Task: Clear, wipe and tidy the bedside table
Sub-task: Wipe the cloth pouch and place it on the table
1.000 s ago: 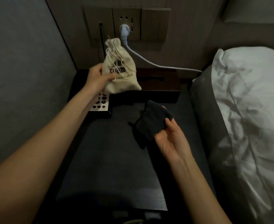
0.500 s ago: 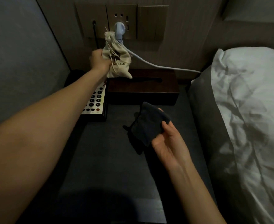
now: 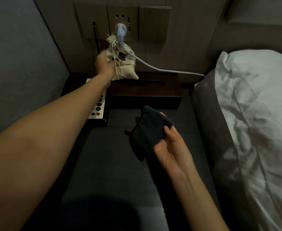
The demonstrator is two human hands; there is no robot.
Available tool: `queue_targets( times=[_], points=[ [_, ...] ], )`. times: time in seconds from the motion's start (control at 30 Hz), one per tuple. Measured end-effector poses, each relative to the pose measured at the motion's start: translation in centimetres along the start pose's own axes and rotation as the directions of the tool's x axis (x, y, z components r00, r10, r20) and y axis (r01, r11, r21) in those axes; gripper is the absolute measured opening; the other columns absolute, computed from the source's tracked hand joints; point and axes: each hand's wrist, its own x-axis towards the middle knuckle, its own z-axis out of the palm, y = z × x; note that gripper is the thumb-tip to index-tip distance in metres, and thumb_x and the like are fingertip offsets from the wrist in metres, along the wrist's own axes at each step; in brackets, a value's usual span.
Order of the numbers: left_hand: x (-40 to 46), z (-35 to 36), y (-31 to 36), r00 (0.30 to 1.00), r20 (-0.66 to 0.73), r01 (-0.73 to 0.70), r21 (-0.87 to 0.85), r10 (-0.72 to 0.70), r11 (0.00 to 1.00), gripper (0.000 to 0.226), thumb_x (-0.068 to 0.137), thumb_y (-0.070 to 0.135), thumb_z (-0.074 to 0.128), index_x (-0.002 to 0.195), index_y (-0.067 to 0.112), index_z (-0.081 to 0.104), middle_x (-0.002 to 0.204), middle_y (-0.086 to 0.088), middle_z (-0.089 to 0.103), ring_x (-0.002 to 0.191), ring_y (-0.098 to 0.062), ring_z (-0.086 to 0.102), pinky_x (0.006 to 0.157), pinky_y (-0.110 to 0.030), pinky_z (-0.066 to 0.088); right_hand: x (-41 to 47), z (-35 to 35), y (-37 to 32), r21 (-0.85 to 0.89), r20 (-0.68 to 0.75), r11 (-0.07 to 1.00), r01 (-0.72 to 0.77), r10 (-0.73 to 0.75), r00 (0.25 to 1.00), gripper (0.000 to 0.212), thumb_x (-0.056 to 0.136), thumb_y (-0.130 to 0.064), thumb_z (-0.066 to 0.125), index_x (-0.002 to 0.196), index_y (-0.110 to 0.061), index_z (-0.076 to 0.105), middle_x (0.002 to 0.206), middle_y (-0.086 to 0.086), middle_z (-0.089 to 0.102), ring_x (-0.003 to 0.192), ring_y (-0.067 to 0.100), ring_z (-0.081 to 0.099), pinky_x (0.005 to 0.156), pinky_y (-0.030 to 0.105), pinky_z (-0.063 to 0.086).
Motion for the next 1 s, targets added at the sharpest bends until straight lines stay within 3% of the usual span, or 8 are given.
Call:
queue_targets(
  times=[0.13,0.33,0.47,0.57,0.67,0.8,0.87,1.0],
  points=[
    [0.2,0.0,-0.4,0.999,-0.029,0.024,0.047,-0.022,0.999,0.023,0.092,0.013,0.062,0.113,0.008,0.058,0.12,-0.01,0.063,0.1,-0.015,0.055,0.072,-0.021,0.037,0.0,-0.1,-0.1,0.004,0.009,1.0,-0.001,0.001,1.0,0.041,0.1,-0.002,0.03,0.136,-0.005,0.051,0.133,0.024,0.058,0.119,0.033,0.058,0.107,0.049,0.04],
    [-1.7,-2.0,-0.8,0.992,-0.123,-0.026,0.063,0.034,0.998,0.028,0.09,0.008,0.06,0.117,0.004,0.053,0.123,-0.013,0.058,0.106,-0.019,0.058,0.087,-0.025,0.046,-0.1,0.0,0.2,-0.002,0.018,1.0,-0.01,0.01,1.0,0.043,0.1,0.0,0.029,0.138,-0.004,0.048,0.135,0.024,0.055,0.123,0.035,0.054,0.109,0.05,0.038],
    [-8.0,-3.8,-1.3,0.957,-0.248,-0.142,0.048,0.15,0.989,0.036,0.085,-0.003,0.059,0.12,0.004,0.053,0.118,-0.007,0.045,0.101,-0.012,0.049,0.084,-0.009,0.043,-0.4,0.2,0.3,-0.014,0.032,1.0,-0.023,0.023,0.999,0.039,0.1,0.0,0.028,0.129,-0.005,0.053,0.126,0.023,0.06,0.111,0.032,0.06,0.108,0.048,0.039],
    [-15.0,-4.1,-1.9,0.982,-0.07,-0.181,-0.125,0.173,0.976,0.032,0.086,-0.004,0.063,0.117,0.001,0.055,0.117,-0.012,0.052,0.104,-0.015,0.053,0.082,-0.006,0.043,-0.7,0.3,0.3,-0.034,0.04,0.998,-0.052,0.053,0.998,0.041,0.101,0.001,0.028,0.135,-0.004,0.05,0.132,0.024,0.057,0.122,0.034,0.055,0.113,0.05,0.034],
    [-20.5,-4.4,-2.1,0.967,0.256,0.098,-0.328,-0.011,0.94,0.032,0.088,0.008,0.068,0.117,0.001,0.059,0.113,-0.013,0.063,0.104,-0.019,0.062,0.083,-0.014,0.05,-1.4,0.5,0.4,-0.093,0.086,0.991,-0.095,0.103,0.991,0.044,0.101,0.001,0.029,0.143,-0.001,0.042,0.142,0.027,0.048,0.134,0.038,0.045,0.114,0.051,0.032],
    [-24.4,-6.5,-2.3,0.675,0.728,0.576,-0.418,-0.12,0.703,0.044,0.083,0.035,0.069,0.116,0.006,0.067,0.114,-0.014,0.071,0.108,-0.025,0.068,0.085,-0.027,0.056,-2.8,0.5,0.4,-0.227,0.172,0.966,-0.128,0.169,0.971,0.043,0.101,0.0,0.031,0.142,0.0,0.043,0.139,0.027,0.05,0.118,0.034,0.056,0.105,0.047,0.044],
    [-25.9,-7.5,-2.7,0.618,0.776,0.637,-0.398,-0.129,0.66,0.043,0.08,0.034,0.071,0.113,0.007,0.069,0.113,-0.014,0.072,0.106,-0.024,0.069,0.079,-0.024,0.056,-3.5,0.3,0.4,-0.288,0.195,0.949,-0.127,0.188,0.962,0.041,0.101,0.0,0.032,0.14,0.0,0.045,0.136,0.026,0.053,0.112,0.031,0.06,0.098,0.044,0.05],
    [-28.4,-8.7,-3.4,0.624,0.757,0.688,-0.417,-0.191,0.594,0.041,0.082,0.023,0.07,0.118,0.004,0.066,0.116,-0.016,0.07,0.108,-0.025,0.068,0.085,-0.027,0.057,-4.8,-0.8,0.3,-0.482,0.139,0.875,-0.037,0.118,0.983,0.037,0.1,0.003,0.037,0.131,-0.002,0.054,0.118,0.018,0.065,0.1,0.024,0.067,0.086,0.036,0.056]
  ],
)
